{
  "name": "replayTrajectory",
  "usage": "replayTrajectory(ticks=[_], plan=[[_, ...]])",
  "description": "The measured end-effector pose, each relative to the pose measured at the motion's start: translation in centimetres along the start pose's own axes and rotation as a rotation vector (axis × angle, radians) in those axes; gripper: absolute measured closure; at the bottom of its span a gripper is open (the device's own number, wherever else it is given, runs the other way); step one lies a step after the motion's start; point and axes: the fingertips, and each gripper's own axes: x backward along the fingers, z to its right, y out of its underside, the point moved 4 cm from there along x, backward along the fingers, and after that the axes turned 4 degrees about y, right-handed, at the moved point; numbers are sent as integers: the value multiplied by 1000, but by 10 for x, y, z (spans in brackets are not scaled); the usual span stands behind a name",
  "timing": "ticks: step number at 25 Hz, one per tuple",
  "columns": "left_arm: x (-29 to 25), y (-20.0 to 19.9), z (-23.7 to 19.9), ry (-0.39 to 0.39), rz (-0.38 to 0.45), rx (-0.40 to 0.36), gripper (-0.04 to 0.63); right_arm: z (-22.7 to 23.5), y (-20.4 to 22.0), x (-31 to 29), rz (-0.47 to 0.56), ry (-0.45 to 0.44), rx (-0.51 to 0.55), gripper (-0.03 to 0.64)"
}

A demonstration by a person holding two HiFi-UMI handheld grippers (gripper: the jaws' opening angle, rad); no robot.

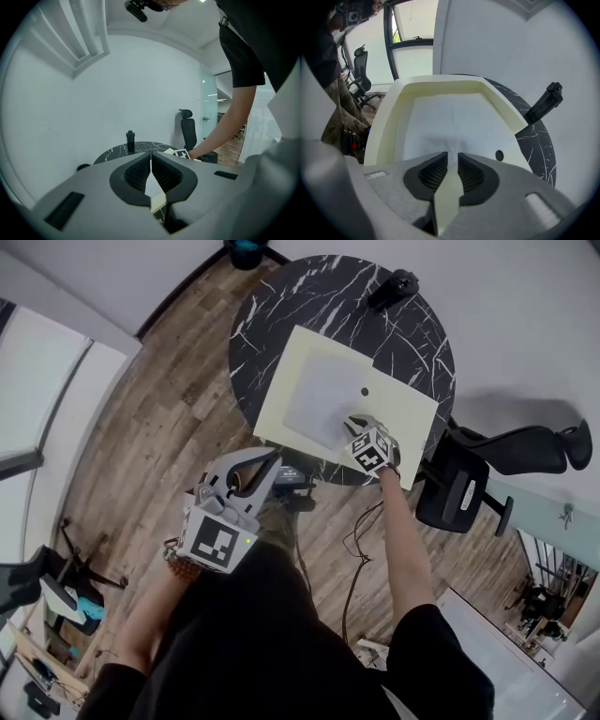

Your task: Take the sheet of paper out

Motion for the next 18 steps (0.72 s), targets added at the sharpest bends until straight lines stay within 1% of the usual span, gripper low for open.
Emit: replayTrajectory(ticks=[5, 8, 13, 18], plan=[[1, 6, 0, -2, -20, 9, 580, -4, 4, -12, -30, -16, 10, 549], [1, 5, -2, -6, -13, 10, 580, -5, 9, -19, -52, -26, 2, 550], [2, 8, -3, -8, -24, 9, 580, -7, 8, -20, -61, -40, -26, 561], [-1, 9, -3, -1, -34, 13, 578, -6, 9, -24, -56, -54, -80, 588]])
